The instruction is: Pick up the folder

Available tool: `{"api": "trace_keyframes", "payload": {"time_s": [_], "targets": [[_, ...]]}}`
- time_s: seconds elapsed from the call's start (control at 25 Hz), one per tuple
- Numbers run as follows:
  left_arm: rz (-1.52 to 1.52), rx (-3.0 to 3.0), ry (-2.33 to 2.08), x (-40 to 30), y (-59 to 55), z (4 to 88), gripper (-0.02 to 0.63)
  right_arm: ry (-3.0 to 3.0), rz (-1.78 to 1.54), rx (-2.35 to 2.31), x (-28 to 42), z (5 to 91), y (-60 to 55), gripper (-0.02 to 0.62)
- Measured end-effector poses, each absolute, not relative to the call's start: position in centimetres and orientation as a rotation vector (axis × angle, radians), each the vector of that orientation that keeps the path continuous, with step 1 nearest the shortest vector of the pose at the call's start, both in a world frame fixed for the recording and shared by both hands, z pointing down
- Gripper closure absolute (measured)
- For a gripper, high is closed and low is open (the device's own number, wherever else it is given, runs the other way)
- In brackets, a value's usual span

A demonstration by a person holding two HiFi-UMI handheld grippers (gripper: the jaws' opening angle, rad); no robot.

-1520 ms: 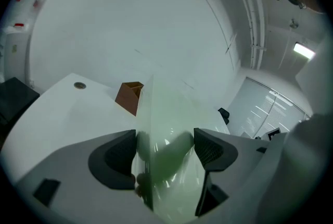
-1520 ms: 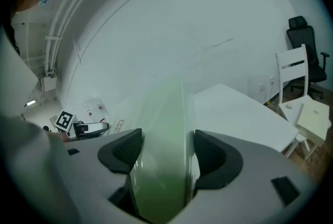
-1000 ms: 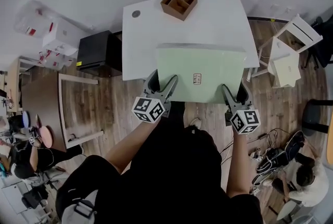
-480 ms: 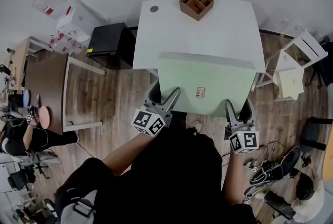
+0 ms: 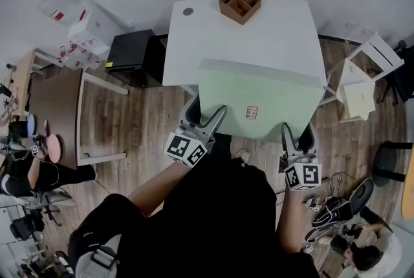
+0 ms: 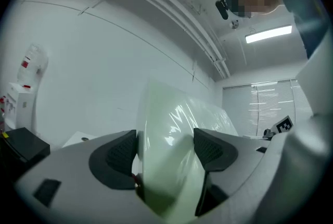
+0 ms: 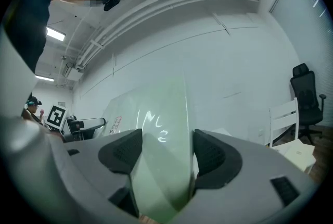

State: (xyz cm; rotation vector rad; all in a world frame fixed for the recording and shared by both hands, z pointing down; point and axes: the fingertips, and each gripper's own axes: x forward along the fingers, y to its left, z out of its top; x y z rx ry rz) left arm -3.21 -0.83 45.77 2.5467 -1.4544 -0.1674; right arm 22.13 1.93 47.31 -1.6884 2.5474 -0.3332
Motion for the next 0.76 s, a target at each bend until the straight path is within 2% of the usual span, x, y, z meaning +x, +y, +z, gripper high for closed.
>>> {"api": "trace_keyframes", "payload": {"time_s": [0.76], "targets": [[-0.211,2.548,-1.522,-5.2,-3.4,44.6,0.267,2.572,-0.263,-1.657,20.1,45.5,-1.5,0.273]]}}
